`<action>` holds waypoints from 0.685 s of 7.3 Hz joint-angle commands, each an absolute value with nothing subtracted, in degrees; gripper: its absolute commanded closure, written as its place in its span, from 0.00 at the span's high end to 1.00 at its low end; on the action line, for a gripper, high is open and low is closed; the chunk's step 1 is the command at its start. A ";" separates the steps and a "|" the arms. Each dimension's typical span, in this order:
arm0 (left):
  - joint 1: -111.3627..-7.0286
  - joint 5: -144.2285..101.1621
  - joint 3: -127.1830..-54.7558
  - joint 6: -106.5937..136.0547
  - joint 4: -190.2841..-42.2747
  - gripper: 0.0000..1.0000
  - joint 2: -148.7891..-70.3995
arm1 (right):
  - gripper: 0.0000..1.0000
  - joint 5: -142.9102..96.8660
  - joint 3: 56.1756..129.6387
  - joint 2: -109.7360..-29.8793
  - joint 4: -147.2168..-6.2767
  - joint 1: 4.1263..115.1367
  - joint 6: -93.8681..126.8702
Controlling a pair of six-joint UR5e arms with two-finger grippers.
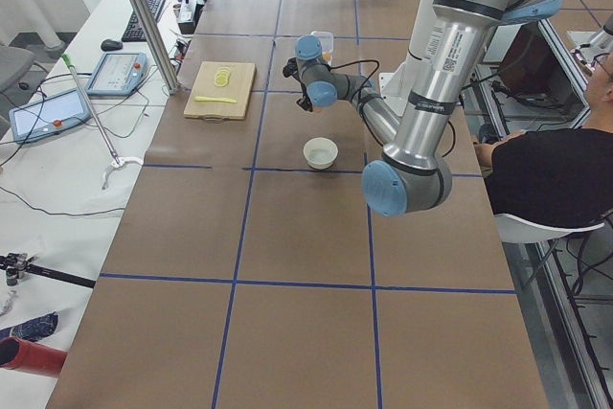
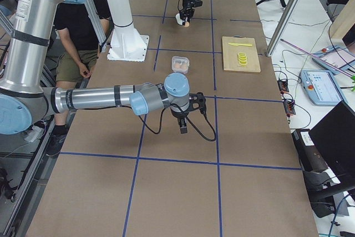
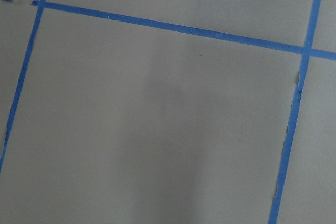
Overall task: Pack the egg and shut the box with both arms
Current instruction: 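Lift the egg and carry it with the left gripper to the carton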
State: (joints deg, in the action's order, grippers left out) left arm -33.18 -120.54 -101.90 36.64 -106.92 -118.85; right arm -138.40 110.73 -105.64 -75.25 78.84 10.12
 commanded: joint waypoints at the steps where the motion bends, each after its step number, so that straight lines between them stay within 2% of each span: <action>1: -26.92 -114.55 -94.68 51.01 -106.00 0.00 -129.43 | 1.00 -138.43 110.65 -105.64 -75.32 78.84 10.11; 3: -22.51 -107.95 -84.68 62.88 -106.26 0.00 -140.57 | 1.00 -138.43 110.66 -105.64 -75.32 78.84 10.11; 5: -21.54 -107.58 -81.84 69.24 -106.26 0.00 -143.60 | 1.00 -138.60 110.83 -105.64 -75.32 78.84 10.19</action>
